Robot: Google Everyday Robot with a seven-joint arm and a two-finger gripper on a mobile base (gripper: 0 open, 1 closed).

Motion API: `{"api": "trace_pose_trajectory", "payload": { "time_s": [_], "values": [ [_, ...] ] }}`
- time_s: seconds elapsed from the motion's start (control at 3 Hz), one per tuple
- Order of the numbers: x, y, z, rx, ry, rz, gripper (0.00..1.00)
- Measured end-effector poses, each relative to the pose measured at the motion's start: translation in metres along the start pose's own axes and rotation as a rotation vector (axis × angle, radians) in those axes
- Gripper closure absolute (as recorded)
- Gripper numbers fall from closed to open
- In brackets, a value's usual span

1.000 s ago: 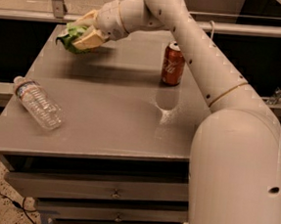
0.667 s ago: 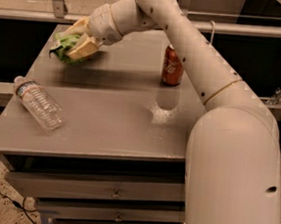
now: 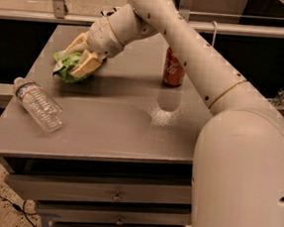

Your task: Move green rice chip bag near water bottle

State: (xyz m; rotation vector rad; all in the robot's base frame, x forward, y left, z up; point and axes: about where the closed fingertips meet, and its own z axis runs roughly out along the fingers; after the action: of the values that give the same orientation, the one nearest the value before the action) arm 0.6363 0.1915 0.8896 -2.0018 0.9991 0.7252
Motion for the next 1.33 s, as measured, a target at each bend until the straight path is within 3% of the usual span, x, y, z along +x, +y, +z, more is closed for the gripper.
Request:
{"api": "trace_pose_trajectory", "payload": {
  "time_s": [0.33, 0.67, 1.33],
  "values": [
    [0.004, 0.013, 0.001, -0.054, 0.002, -0.009, 1.00],
    [0.004, 0.023, 0.002, -0.108, -0.002, -0.017, 0.82],
    [-0.012, 0.033, 0.012, -0.169, -0.042, -0.035, 0.36]
  ]
}}
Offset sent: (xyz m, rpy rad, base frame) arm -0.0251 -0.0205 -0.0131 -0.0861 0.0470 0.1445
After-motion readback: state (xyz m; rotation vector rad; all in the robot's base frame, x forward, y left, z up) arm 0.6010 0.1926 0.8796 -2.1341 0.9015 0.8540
